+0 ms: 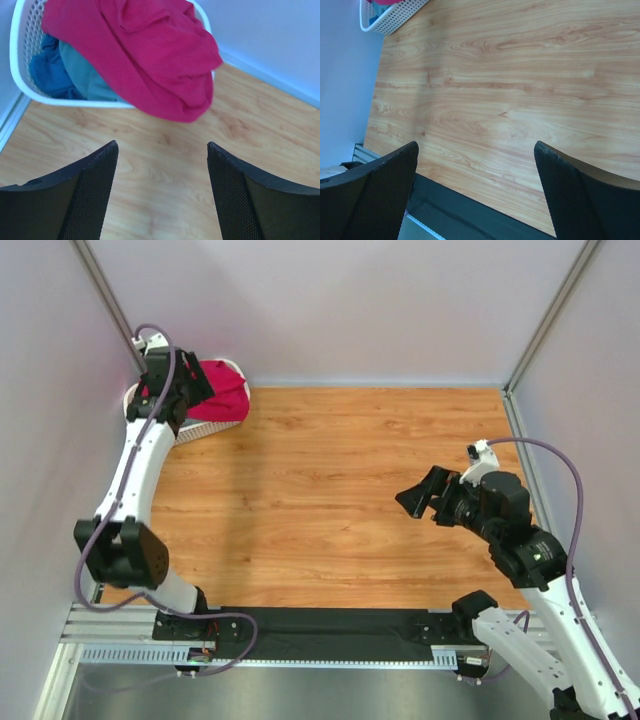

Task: Fold and stack the t-shirts
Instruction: Grab the tshirt from the pile

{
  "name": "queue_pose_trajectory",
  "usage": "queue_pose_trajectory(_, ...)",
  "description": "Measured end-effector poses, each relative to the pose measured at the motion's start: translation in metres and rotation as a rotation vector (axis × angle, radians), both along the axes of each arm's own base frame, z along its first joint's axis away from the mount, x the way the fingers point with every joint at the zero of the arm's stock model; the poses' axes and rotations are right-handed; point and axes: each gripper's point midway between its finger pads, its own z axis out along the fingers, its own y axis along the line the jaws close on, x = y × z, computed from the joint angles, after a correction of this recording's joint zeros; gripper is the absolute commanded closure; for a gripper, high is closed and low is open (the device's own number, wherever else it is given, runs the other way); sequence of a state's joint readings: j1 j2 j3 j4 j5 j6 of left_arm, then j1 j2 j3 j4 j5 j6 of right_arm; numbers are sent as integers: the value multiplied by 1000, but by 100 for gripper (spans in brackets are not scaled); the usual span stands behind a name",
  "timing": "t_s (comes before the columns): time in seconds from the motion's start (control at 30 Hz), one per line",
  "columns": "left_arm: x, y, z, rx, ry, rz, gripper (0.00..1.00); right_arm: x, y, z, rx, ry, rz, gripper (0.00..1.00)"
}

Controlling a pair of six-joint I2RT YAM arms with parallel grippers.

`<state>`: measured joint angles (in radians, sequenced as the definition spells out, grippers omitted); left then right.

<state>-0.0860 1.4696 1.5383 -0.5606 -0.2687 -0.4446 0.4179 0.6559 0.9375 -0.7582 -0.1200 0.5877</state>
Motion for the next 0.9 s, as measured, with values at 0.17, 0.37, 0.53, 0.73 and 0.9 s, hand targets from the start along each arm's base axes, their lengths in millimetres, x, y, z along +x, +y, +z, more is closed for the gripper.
queue_pose_trajectory(0.17,73,47,-57,-41,86,64,26,3,5,-10,-4,27,16,0)
queue_pose_trajectory(0.37,130,54,-152,-80,245,18,86,15,12,-12,-7,28,33,0)
queue_pose_trajectory(0.53,144,51,-165,-64,281,-31,100,24,19,-25,-21,74,49,0)
queue_pose_trajectory(0.73,133,44,-82,-55,133,-77,100,23,20,-28,-17,75,56,0)
queue_pose_trajectory(0.9,92,16,52,-86,-124,-179,100,21,16,-23,-18,53,36,0)
